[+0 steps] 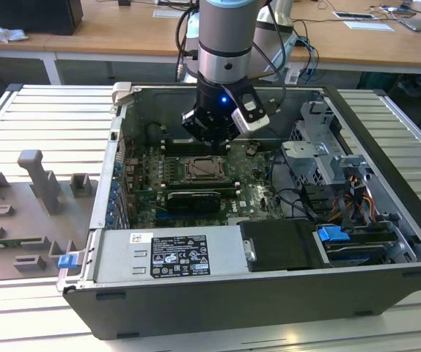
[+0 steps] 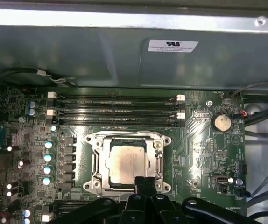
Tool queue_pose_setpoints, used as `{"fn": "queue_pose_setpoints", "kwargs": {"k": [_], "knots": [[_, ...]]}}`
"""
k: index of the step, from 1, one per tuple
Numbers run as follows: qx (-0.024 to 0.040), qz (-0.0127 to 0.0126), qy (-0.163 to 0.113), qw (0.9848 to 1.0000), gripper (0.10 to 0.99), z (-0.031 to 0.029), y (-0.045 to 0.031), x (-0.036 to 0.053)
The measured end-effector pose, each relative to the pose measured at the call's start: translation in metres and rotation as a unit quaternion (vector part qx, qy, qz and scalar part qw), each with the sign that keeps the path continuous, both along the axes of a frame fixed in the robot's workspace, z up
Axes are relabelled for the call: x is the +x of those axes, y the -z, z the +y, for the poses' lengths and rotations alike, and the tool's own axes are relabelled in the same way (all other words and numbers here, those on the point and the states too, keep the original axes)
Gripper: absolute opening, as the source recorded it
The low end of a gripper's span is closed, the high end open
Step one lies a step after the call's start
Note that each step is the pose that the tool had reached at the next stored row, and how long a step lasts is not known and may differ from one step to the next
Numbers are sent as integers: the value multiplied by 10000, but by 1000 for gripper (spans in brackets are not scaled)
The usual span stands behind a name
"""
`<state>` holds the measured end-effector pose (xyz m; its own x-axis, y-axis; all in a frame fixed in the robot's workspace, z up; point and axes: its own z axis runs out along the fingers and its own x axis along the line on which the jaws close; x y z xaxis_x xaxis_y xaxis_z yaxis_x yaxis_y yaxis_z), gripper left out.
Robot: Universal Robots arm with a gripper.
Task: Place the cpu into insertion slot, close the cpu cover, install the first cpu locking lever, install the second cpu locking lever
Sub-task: 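Install the second cpu locking lever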
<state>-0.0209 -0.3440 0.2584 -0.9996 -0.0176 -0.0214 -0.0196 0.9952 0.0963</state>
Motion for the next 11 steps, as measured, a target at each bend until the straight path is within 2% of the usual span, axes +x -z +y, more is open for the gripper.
{"fn": "queue_pose_setpoints", "kwargs": {"k": [5,6,8,9,11], "knots": [[5,0,0,10000,106,-71,0,0],[12,0,1,10000,106,-97,0,-1],[51,13,0,10000,106,-214,10,0],[56,15,1,10000,106,-240,13,-1],[58,15,1,10000,106,-249,14,-6]]}}
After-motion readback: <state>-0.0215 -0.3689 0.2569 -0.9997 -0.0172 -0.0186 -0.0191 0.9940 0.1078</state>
